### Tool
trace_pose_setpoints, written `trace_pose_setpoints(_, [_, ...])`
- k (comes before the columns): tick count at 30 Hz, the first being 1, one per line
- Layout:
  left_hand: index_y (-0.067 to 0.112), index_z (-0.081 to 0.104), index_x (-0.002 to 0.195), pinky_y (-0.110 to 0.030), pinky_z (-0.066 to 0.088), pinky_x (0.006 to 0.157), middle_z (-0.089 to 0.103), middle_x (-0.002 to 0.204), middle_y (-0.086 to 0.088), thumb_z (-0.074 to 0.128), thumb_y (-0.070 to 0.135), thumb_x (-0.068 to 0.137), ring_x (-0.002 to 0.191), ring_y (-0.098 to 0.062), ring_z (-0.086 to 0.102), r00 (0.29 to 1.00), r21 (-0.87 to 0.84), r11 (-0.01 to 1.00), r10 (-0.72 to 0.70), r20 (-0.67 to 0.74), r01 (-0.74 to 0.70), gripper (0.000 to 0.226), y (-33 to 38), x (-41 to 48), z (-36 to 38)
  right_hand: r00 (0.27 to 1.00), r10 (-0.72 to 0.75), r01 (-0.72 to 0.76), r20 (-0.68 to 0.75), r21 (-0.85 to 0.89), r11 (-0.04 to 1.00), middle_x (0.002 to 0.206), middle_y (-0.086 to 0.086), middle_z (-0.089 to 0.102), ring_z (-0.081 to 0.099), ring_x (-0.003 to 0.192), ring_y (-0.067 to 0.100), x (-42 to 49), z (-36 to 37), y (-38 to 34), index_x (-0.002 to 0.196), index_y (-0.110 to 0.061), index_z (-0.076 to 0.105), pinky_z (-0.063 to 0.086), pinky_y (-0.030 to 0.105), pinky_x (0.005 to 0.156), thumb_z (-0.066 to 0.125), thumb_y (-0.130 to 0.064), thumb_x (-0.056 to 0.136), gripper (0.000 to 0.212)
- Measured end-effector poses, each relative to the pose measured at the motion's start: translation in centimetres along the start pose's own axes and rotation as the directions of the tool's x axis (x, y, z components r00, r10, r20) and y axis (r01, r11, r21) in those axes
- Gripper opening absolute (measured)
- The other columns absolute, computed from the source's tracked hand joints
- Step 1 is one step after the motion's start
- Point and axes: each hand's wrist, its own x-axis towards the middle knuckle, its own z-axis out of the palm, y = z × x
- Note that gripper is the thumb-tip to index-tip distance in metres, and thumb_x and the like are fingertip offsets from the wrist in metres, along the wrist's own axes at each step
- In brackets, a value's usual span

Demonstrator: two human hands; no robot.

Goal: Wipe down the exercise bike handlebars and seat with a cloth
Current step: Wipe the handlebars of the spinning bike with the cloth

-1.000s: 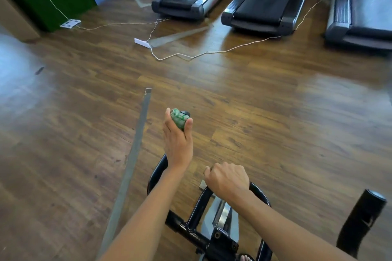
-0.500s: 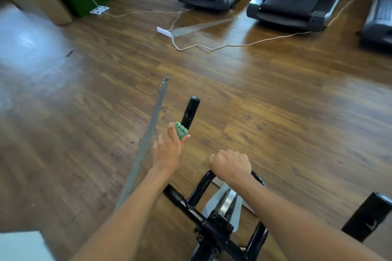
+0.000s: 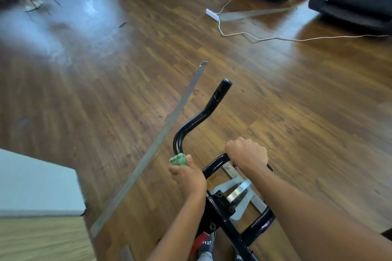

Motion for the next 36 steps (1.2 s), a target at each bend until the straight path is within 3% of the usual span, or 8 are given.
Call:
trace_pose_setpoints(3, [0.001,0.023,0.144,-0.024,0.035,0.053,0.052,0.123,-0.016,0.035,0.044,0.104,0.074,-0.018,0.054,0.999,0.051,0.998,0.034,-0.009,-0.033,0.060,2.3,2.3,-0.4,1.000,-0.008,0.008,0.003,0.002,1.000,0.076,0.002,0.064,0.059,0.067,0.023,0.1,0.1,-0.1,0.077,-0.015,0.065,0.043,0.034,0.063,0.036,-0.015,0.093,0.033])
trace_pose_setpoints(6, [0.000,0.024,0.144,-0.032,0.045,0.064,0.051,0.128,-0.019,0.034,0.047,0.103,0.092,-0.027,0.062,0.996,0.125,0.991,0.060,-0.071,-0.051,0.063,3.6,3.8,-0.7,1.000,0.019,-0.019,0.003,0.038,0.999,0.073,0.003,0.062,0.055,0.064,0.023,0.1,0.0,-0.2,0.072,-0.016,0.061,0.041,0.034,0.063,0.036,-0.019,0.091,0.031])
trace_pose_setpoints(12, [0.006,0.026,0.139,-0.021,0.036,0.051,0.056,0.118,-0.017,0.037,0.043,0.103,0.071,-0.011,0.052,0.997,-0.161,0.986,-0.018,0.081,0.031,0.053,-1.9,-2.2,0.1,1.000,0.006,-0.006,-0.014,0.023,1.000,0.068,0.001,0.058,0.052,0.059,0.021,0.0,0.3,0.1,0.066,-0.014,0.056,0.037,0.032,0.058,0.037,-0.015,0.089,0.030])
trace_pose_setpoints(16, [0.004,0.024,0.145,-0.017,0.041,0.044,0.056,0.116,-0.009,0.035,0.042,0.104,0.066,-0.007,0.048,0.985,0.092,0.982,0.163,0.051,-0.167,0.057,2.1,2.0,-1.5,0.998,-0.055,0.052,-0.041,-0.072,0.996,0.063,-0.001,0.050,0.043,0.055,0.019,-0.2,0.5,0.1,0.063,-0.017,0.044,0.032,0.031,0.054,0.038,-0.005,0.088,0.028])
trace_pose_setpoints(20, [0.009,0.023,0.148,-0.034,0.047,0.087,0.046,0.138,-0.013,0.036,0.051,0.101,0.114,-0.029,0.056,0.749,0.387,0.643,0.529,0.398,-0.660,0.064,6.2,8.0,-3.6,0.995,-0.061,0.055,-0.077,-0.080,0.995,0.060,-0.002,0.045,0.037,0.053,0.020,-0.2,0.8,0.1,0.061,-0.017,0.038,0.028,0.029,0.052,0.040,-0.001,0.084,0.028])
trace_pose_setpoints(24, [0.011,0.019,0.148,-0.033,0.042,0.085,0.040,0.145,-0.015,0.039,0.048,0.102,0.118,-0.027,0.054,0.400,0.246,0.328,0.582,0.708,-0.912,0.063,10.9,10.4,-1.8,0.989,-0.072,0.059,-0.129,-0.100,0.993,0.059,-0.003,0.042,0.033,0.051,0.020,-0.2,1.0,-0.1,0.062,-0.018,0.036,0.025,0.028,0.051,0.040,0.000,0.083,0.028])
trace_pose_setpoints(31, [0.002,0.030,0.140,-0.041,0.051,0.073,0.048,0.126,-0.015,0.039,0.058,0.094,0.098,-0.022,0.053,0.144,-0.088,0.205,0.880,0.453,-0.975,0.073,15.3,8.8,3.6,0.974,-0.026,0.003,-0.226,-0.099,0.995,0.059,-0.003,0.051,0.052,0.053,0.023,0.0,1.3,-0.4,0.059,-0.018,0.040,0.033,0.029,0.051,0.038,-0.008,0.090,0.032])
trace_pose_setpoints(36, [0.004,0.032,0.141,-0.042,0.051,0.077,0.048,0.131,-0.015,0.046,0.051,0.098,0.106,-0.030,0.057,0.151,-0.151,0.218,0.919,0.365,-0.964,0.065,17.8,7.5,4.7,0.969,-0.004,-0.020,-0.246,-0.095,0.995,0.062,-0.001,0.060,0.049,0.053,0.021,0.0,1.4,-0.6,0.056,-0.018,0.041,0.040,0.031,0.054,0.044,-0.007,0.089,0.034])
